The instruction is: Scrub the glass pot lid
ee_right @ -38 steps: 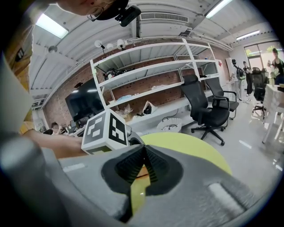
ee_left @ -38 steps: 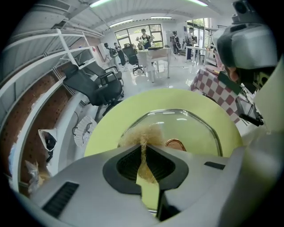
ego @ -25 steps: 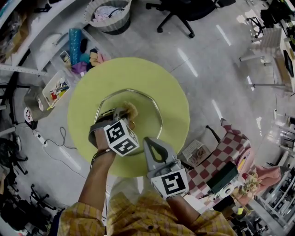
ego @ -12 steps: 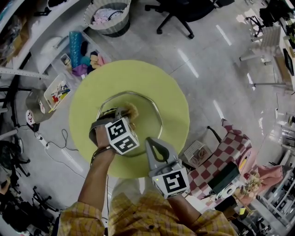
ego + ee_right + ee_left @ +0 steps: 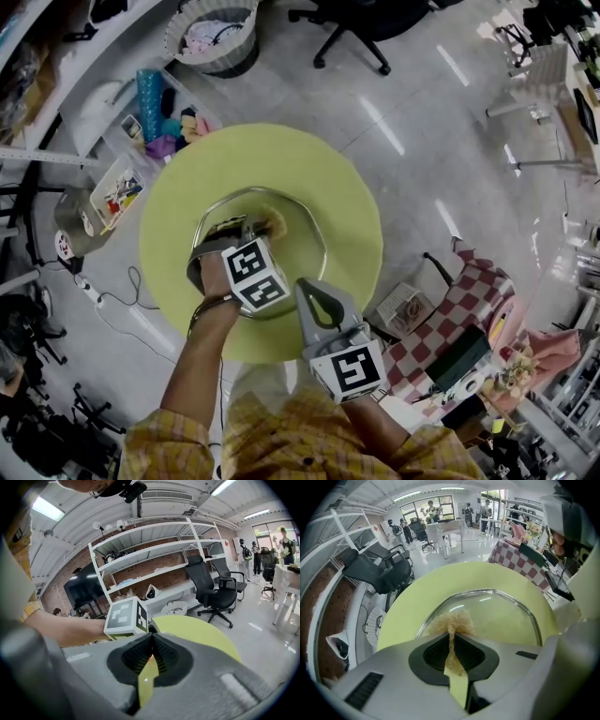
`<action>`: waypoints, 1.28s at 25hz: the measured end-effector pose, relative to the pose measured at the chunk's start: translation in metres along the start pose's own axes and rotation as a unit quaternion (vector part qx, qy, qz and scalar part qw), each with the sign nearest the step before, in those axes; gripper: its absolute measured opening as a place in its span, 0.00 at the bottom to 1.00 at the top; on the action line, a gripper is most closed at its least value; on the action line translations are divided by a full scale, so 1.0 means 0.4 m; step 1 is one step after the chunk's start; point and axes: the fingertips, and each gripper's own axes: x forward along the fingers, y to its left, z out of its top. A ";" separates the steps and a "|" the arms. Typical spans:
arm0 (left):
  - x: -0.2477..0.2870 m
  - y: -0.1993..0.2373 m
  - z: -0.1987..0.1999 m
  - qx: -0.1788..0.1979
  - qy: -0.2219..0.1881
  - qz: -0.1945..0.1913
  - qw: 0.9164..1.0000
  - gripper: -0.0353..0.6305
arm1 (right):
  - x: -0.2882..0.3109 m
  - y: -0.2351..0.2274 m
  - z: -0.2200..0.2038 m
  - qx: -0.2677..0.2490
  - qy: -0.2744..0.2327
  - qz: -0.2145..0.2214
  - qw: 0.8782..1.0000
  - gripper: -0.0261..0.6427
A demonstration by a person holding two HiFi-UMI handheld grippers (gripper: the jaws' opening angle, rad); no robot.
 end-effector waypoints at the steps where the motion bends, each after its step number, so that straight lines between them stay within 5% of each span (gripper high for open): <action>1: 0.002 -0.003 0.008 0.002 -0.002 0.000 1.000 0.11 | -0.001 -0.004 -0.003 0.000 0.000 -0.002 1.000 0.03; 32: 0.053 0.023 0.115 -0.012 -0.023 0.005 1.000 0.11 | -0.028 -0.107 -0.017 0.010 0.015 -0.041 0.999 0.03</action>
